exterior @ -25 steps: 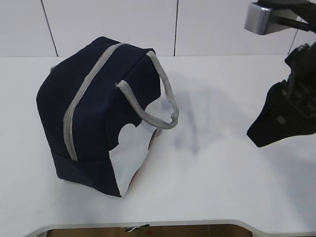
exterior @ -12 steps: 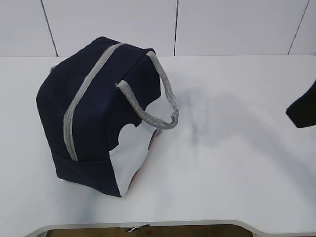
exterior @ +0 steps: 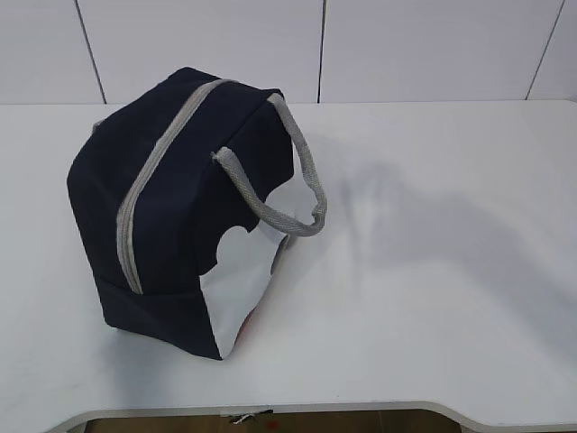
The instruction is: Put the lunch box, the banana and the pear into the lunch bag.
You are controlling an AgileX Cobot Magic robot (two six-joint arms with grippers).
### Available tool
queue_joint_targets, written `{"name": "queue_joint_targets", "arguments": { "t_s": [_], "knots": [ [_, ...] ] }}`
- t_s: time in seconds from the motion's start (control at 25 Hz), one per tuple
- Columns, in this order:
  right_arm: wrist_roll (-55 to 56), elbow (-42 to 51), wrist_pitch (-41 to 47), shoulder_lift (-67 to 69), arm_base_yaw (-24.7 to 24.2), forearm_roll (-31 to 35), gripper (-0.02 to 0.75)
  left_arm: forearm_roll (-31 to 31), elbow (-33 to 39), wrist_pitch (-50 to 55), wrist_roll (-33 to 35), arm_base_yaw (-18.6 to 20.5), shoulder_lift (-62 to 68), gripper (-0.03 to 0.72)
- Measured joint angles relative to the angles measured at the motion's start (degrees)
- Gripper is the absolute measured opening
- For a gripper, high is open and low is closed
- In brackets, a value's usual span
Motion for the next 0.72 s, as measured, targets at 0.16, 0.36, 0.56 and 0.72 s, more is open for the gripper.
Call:
{"name": "queue_joint_targets", "arguments": {
  "t_s": [0.16, 0.36, 0.56, 0.72],
  "knots": [
    [0.0, 1.0, -0.4, -6.1, 0.0, -1.1, 0.301, 0.0, 1.3, 0.1, 0.0, 0.0, -5.5, 0.317],
    [0.0, 6.8, -1.8, -15.0, 0.0, -1.3, 0.301, 0.0, 2.3, 0.3, 0.0, 0.0, -8.4, 0.317],
    [0.5, 13.4, -3.1, -24.3, 0.0, -1.5, 0.302, 1.0, 2.4, 0.4, 0.0, 0.0, -8.5, 0.317],
    [1.4, 17.4, -4.1, -30.4, 0.0, -2.2, 0.301, 2.0, 2.5, 0.5, 0.0, 0.0, -8.5, 0.317]
  ]
}}
